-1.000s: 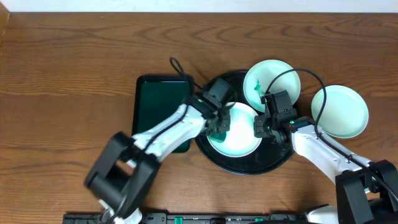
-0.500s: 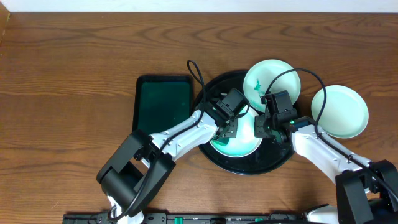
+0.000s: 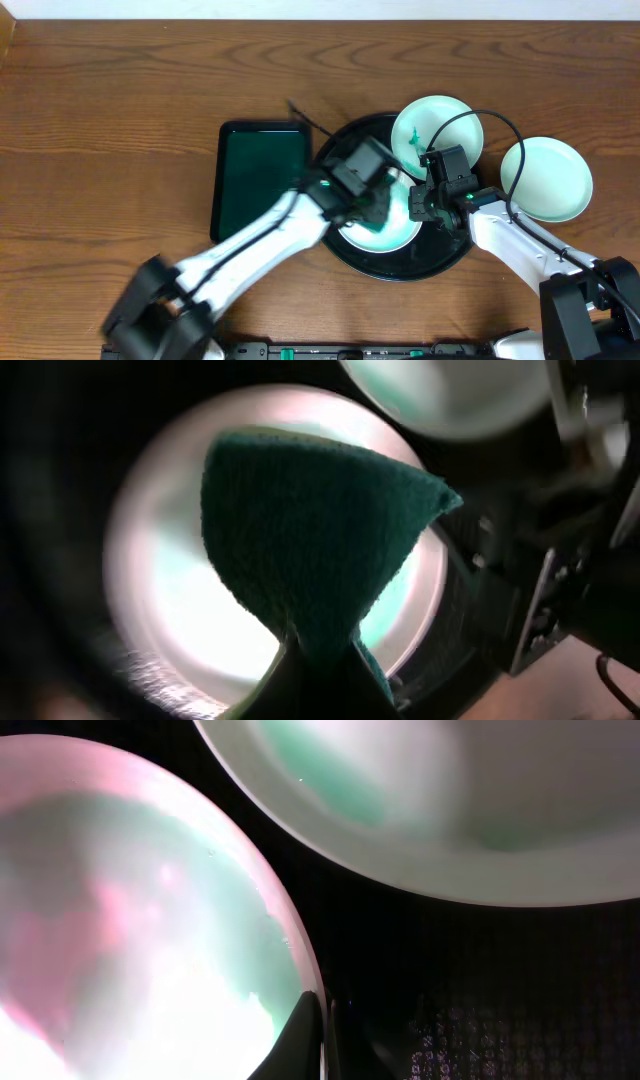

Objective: Clean dirty plates on tray and stack at the side
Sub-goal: 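Carry the sponge with the left gripper onto the green rectangular tray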

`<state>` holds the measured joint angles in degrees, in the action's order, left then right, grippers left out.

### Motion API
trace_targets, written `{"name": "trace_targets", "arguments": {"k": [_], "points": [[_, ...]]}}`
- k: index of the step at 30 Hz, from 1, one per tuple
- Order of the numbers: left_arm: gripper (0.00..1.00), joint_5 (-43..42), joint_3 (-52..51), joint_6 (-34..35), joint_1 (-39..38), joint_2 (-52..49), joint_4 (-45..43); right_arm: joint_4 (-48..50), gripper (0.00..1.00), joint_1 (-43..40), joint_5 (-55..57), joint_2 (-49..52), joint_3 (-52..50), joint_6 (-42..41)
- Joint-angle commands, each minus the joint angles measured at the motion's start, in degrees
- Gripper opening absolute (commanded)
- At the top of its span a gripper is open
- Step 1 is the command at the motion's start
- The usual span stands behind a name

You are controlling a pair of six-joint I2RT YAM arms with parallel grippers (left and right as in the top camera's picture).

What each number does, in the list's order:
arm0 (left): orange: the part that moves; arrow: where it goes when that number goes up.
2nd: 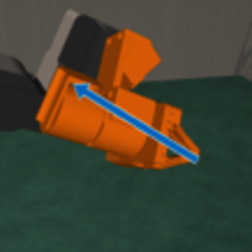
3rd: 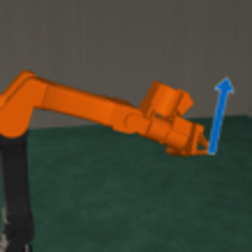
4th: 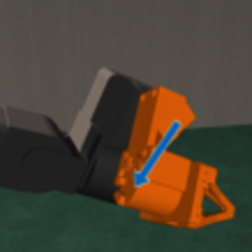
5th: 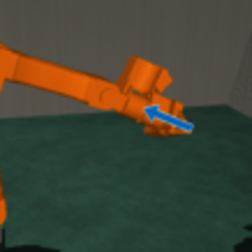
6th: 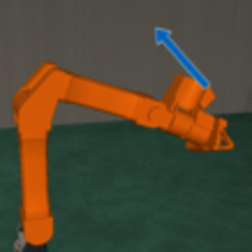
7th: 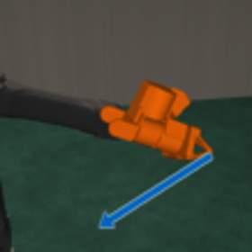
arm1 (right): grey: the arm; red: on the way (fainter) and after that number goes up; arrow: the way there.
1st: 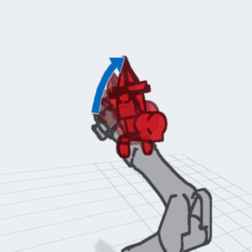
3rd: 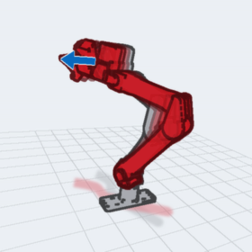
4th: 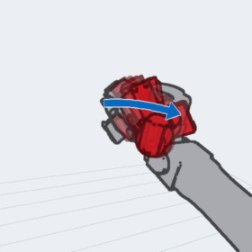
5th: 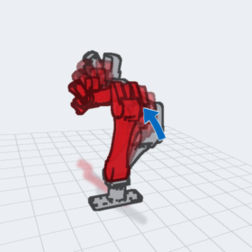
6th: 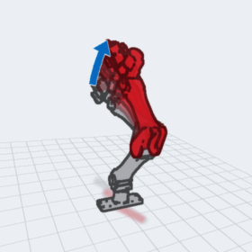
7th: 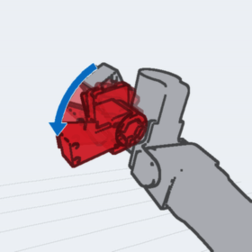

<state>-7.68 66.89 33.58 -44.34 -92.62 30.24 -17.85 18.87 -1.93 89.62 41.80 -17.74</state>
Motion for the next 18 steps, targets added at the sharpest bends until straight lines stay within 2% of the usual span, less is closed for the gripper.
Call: {"name": "trace_targets", "arguments": {"k": [1,13,18], "points": [[0.08,7.1,0.2,-0.6,4.9,3.6,4.9,0.3,0.01,0.3,-1.6,0.6,-0.2,0.2],[0.08,7.5,0.1,-11.5,27.8,3.1,19.8,0.3,0.01,0.3,-1.8,0.6,-0.2,0.2],[0.08,7.5,-3.4,-13.2,32.9,2.7,18.8,0.3,0.01,0.3,-1.8,0.6,-0.2,0.2]]}}
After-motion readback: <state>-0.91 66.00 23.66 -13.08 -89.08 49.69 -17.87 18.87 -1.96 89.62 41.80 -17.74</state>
